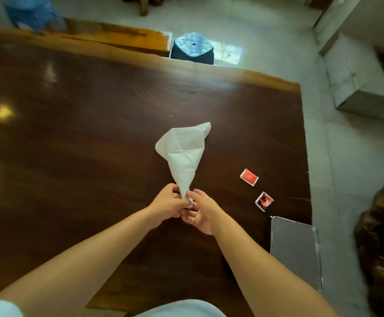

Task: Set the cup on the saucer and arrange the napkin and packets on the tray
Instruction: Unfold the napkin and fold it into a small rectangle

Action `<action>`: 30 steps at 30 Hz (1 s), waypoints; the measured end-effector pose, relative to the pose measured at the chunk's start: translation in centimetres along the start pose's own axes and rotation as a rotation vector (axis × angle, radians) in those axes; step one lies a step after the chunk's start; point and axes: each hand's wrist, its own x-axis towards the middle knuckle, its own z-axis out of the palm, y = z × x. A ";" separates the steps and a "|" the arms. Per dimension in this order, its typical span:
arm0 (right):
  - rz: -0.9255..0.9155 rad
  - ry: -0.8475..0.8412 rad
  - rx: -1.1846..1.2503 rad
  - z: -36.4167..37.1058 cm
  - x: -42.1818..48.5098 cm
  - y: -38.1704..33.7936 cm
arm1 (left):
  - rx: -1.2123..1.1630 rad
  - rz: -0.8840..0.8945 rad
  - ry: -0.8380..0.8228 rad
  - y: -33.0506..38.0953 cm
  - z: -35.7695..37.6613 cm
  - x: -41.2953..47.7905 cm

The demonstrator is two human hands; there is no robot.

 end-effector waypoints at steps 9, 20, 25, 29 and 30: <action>-0.373 -0.132 -0.222 -3.1 -7.1 5.6 | 0.096 0.242 0.194 -1.6 3.4 -7.9; -0.953 0.237 -0.844 -1.4 -12.9 7.8 | 0.462 0.639 0.266 -1.3 2.3 -14.1; -1.173 0.343 -0.934 1.8 -14.5 5.1 | 0.521 0.779 0.238 2.3 -1.3 -15.1; -1.328 0.441 -1.002 6.0 -15.1 3.0 | 0.558 0.908 0.295 4.3 -5.5 -15.9; -1.358 0.453 -1.031 7.2 -15.2 2.5 | 0.573 0.950 0.328 4.7 -6.7 -16.1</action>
